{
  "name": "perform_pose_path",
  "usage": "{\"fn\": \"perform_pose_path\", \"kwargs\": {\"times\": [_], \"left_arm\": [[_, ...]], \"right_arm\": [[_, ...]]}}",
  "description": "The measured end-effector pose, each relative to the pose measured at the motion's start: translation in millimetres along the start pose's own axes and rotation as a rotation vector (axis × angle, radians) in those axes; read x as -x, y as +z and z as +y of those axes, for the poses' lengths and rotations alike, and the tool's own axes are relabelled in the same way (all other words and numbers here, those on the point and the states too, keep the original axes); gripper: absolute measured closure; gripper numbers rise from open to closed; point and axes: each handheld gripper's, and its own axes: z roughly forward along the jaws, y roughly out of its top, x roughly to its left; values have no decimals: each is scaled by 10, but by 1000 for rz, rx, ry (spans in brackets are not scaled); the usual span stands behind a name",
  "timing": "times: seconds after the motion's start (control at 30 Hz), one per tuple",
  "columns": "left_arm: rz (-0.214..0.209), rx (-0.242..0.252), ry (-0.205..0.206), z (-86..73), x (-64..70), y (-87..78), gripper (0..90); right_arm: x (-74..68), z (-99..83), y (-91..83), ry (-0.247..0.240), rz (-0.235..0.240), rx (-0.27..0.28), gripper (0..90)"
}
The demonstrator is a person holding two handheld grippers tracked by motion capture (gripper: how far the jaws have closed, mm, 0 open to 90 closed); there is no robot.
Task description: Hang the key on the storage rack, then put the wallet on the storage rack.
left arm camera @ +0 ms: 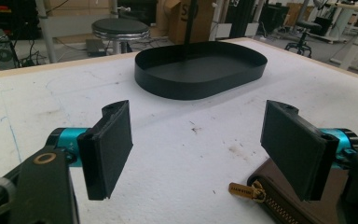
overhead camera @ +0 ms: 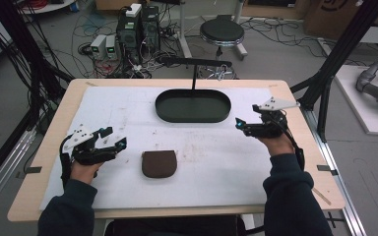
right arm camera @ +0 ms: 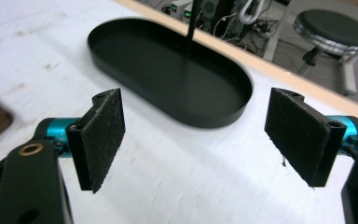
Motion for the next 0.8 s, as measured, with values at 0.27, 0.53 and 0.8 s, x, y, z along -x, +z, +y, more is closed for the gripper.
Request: {"fn": "perform_pose_path", "kwargs": {"times": [0.27,0.53,0.8], "left_arm": [[-17,-3,0,-4,24,28,243],[-66,-36,-36,-20,49,96,206],[-132,-102,-15,-59,190,248,185]], "right_arm": [[-156,-333,-4,8,21,-14,204],[-243,-506,72,14,46,-16,204],[-238,-591,-1,15,65,-24,204]]}}
